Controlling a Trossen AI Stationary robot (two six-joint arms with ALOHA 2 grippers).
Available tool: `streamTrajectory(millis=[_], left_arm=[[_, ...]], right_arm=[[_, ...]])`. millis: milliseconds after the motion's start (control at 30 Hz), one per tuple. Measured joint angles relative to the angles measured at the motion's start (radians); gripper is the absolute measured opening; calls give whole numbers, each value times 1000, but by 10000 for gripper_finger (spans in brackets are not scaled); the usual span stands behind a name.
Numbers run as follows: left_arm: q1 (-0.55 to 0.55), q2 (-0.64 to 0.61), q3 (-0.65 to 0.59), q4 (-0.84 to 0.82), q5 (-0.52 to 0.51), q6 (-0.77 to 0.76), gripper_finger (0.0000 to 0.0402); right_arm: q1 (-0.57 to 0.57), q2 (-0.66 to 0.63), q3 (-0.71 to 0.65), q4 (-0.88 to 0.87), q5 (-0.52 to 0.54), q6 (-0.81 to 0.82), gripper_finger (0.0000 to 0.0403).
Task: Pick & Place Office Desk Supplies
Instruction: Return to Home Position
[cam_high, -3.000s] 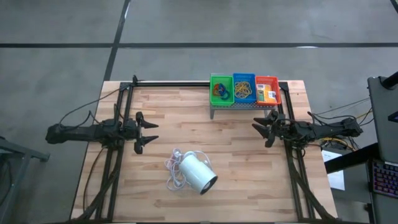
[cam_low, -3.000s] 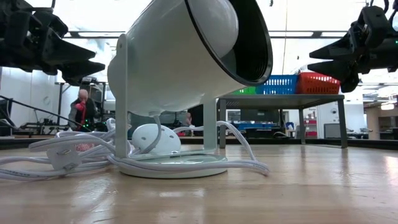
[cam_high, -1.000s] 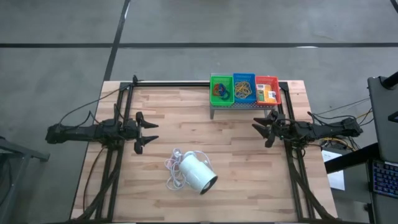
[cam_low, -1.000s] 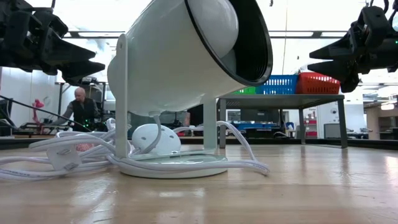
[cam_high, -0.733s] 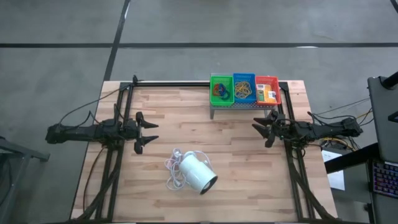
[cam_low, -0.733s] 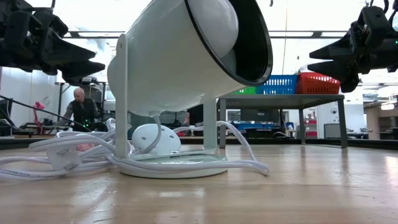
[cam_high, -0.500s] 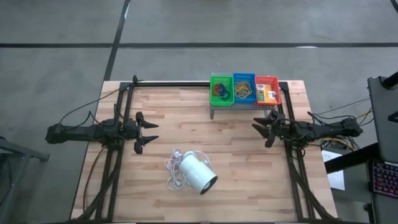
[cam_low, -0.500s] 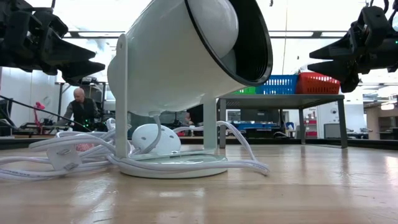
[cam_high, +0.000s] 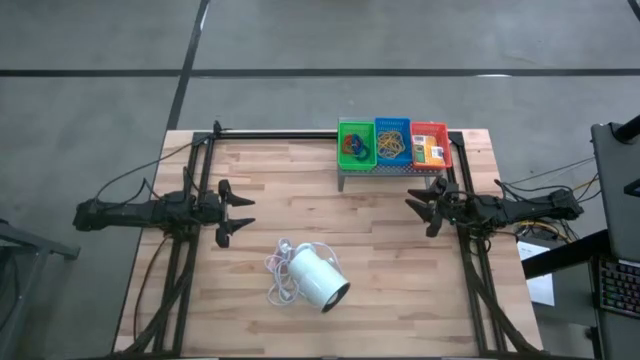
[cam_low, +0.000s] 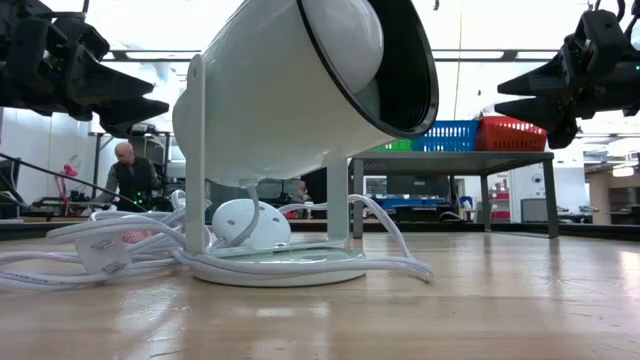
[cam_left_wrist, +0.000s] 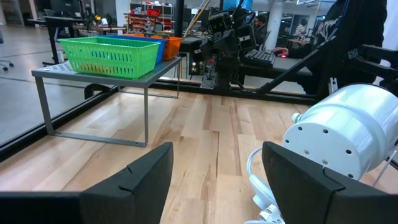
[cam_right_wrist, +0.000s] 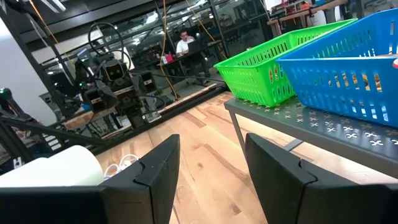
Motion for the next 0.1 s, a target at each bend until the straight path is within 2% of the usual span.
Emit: streamTrajectory(millis=[100], left_arm=[[0,0,0,0,0,0,253]], right_arm=[[0,0,0,0,0,0,180]])
